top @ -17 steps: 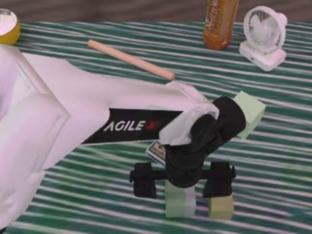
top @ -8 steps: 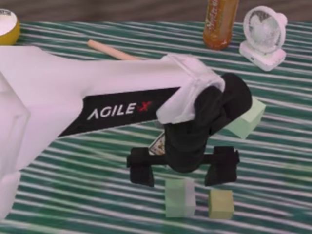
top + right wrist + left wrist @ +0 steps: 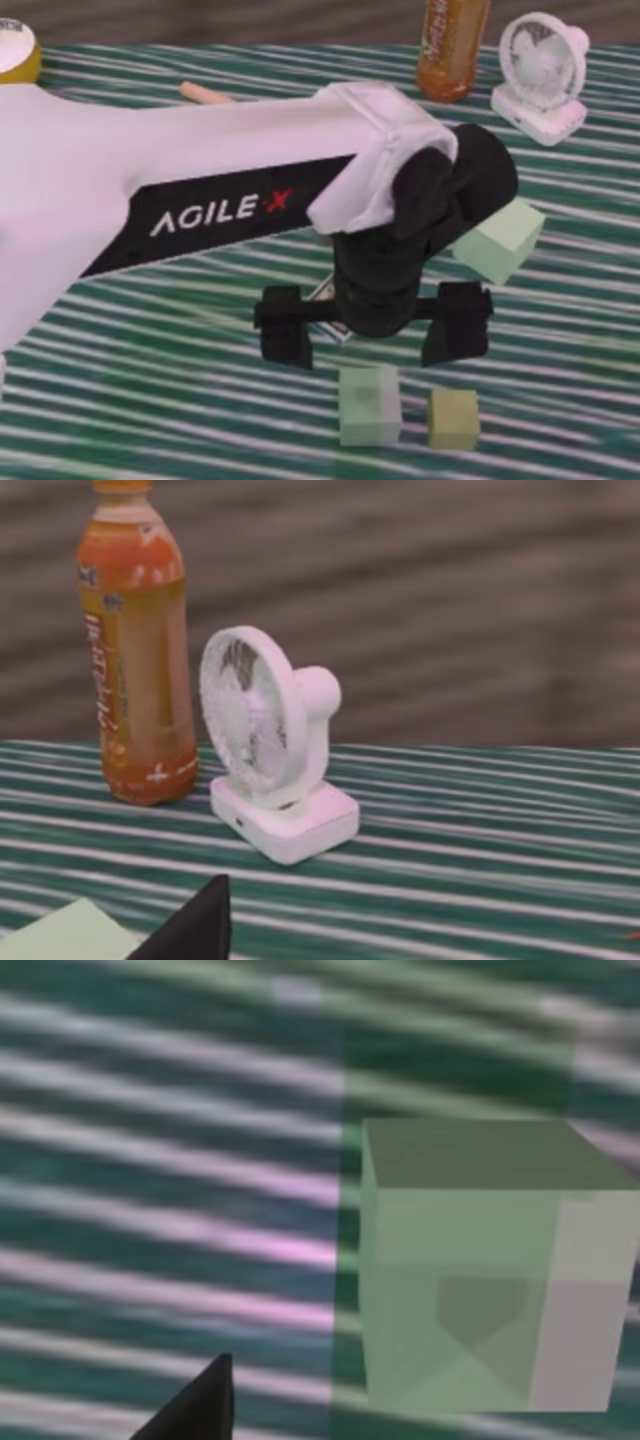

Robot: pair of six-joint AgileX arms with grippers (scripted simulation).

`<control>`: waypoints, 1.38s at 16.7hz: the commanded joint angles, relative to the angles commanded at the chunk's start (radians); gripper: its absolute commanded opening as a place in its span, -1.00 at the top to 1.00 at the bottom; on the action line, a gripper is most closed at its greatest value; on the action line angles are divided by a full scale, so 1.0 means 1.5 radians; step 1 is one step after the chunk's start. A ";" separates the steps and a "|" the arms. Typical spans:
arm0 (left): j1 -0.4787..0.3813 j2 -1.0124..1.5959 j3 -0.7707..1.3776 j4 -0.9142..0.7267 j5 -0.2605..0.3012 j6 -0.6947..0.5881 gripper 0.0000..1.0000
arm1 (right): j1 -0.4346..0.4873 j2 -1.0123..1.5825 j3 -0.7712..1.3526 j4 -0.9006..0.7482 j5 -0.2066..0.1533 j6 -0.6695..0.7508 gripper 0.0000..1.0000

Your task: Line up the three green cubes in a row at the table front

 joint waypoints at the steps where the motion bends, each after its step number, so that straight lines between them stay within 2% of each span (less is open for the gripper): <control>1: 0.007 -0.013 -0.012 0.008 -0.001 0.002 -1.00 | 0.003 0.013 0.014 -0.010 0.000 -0.004 -1.00; 5: 0.073 -0.130 -0.113 0.076 -0.007 0.023 -1.00 | 0.026 0.138 0.137 -0.091 0.000 -0.036 -1.00; 11: 0.242 -0.472 -0.385 0.247 -0.011 0.112 -1.00 | 0.079 0.526 0.471 -0.303 0.002 -0.118 -1.00; 18: 0.461 -0.947 -0.772 0.485 -0.008 0.334 -1.00 | 0.151 1.059 0.885 -0.590 0.001 -0.224 -1.00; 23: 0.572 -1.184 -0.954 0.633 0.002 0.501 -1.00 | 0.192 1.332 1.128 -0.744 0.001 -0.285 -1.00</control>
